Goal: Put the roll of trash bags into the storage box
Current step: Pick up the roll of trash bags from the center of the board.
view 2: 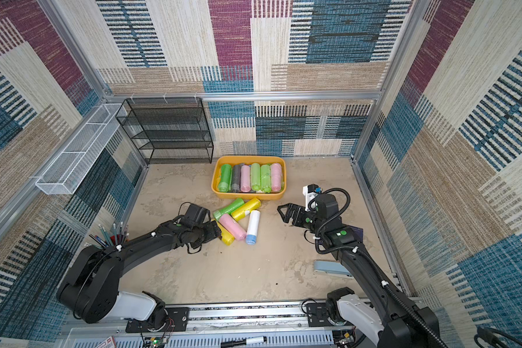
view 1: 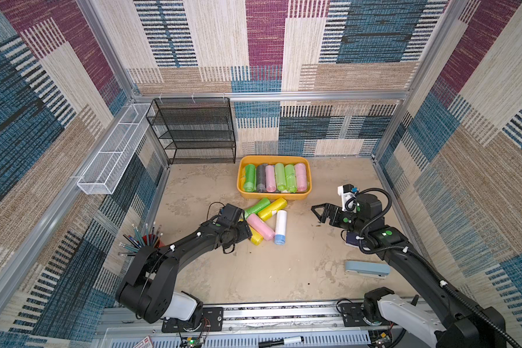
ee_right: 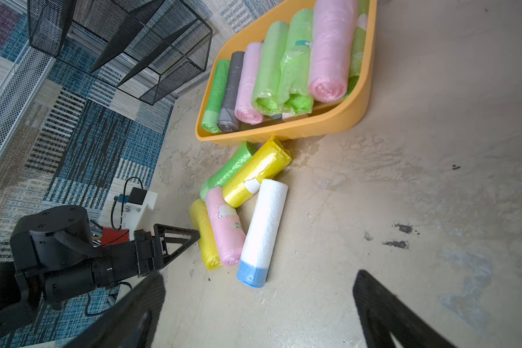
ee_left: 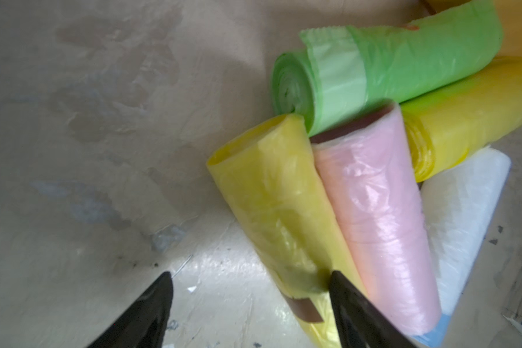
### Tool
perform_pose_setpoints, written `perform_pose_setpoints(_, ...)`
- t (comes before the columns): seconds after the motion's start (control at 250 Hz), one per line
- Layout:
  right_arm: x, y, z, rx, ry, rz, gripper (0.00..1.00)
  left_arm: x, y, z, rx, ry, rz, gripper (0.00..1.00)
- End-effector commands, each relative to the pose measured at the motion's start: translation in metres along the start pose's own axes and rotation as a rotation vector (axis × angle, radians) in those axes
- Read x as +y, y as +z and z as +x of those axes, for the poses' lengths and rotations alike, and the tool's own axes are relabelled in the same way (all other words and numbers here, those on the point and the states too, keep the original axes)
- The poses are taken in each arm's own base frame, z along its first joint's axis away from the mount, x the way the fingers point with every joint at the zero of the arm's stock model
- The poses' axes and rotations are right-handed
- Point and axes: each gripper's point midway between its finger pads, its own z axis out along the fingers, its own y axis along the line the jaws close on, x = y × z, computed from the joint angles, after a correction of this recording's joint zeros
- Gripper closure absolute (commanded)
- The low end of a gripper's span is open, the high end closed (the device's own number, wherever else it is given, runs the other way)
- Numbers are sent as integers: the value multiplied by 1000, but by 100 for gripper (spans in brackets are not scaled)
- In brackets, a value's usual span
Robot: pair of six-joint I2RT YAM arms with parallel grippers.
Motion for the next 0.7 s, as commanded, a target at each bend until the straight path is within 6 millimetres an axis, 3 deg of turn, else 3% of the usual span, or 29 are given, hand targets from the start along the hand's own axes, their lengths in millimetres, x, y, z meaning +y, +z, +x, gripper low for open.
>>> perform_pose_setpoints(0.0, -2, 0, -1, -12, 13, 12, 1, -2, 5, -2, 10, 36, -4, 22)
perform_pose_setpoints(0.38, -2, 0, -1, -12, 29, 7, 1, 8, 27, 3, 69, 58, -62, 32)
perform_pose_setpoints(0.696, 3, -6, -7, -37, 41, 5, 1, 6, 24, 2, 97, 121, -79, 47)
